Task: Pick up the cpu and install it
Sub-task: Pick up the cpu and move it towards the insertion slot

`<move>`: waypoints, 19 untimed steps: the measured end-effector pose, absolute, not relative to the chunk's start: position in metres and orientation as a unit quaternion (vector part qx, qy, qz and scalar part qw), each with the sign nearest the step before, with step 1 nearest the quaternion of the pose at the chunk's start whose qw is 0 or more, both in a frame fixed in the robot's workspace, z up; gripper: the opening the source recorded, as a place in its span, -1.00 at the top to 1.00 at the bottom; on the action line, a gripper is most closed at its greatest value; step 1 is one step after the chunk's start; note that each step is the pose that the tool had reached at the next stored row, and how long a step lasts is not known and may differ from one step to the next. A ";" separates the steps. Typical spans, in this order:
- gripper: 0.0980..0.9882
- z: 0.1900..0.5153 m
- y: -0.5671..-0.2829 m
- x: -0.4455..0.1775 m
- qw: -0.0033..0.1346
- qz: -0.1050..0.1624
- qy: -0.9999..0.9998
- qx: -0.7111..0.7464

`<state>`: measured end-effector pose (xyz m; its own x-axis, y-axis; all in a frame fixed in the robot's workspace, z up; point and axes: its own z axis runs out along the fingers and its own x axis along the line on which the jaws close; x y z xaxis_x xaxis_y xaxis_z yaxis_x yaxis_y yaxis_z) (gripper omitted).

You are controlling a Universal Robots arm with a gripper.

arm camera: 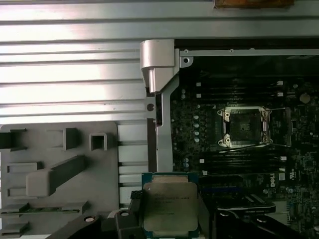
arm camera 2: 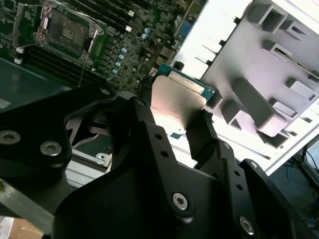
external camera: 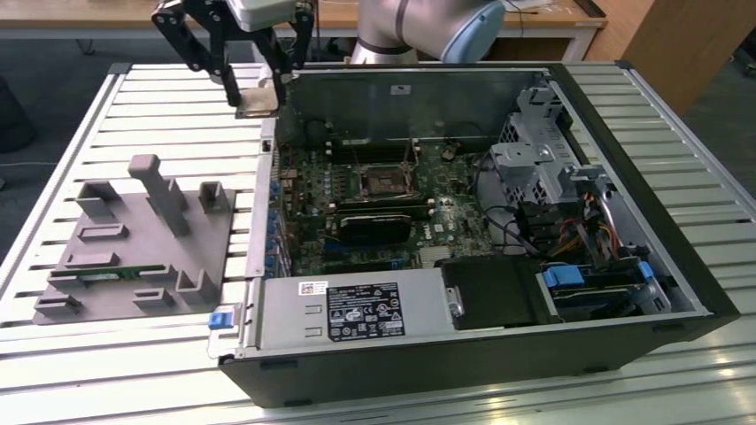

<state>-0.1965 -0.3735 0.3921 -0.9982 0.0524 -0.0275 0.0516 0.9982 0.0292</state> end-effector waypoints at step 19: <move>0.04 0.392 -0.371 -0.157 0.014 0.014 0.999 0.026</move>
<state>-0.1574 -0.3711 0.3920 -0.9982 0.0525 -0.0275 0.0517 0.9982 0.0292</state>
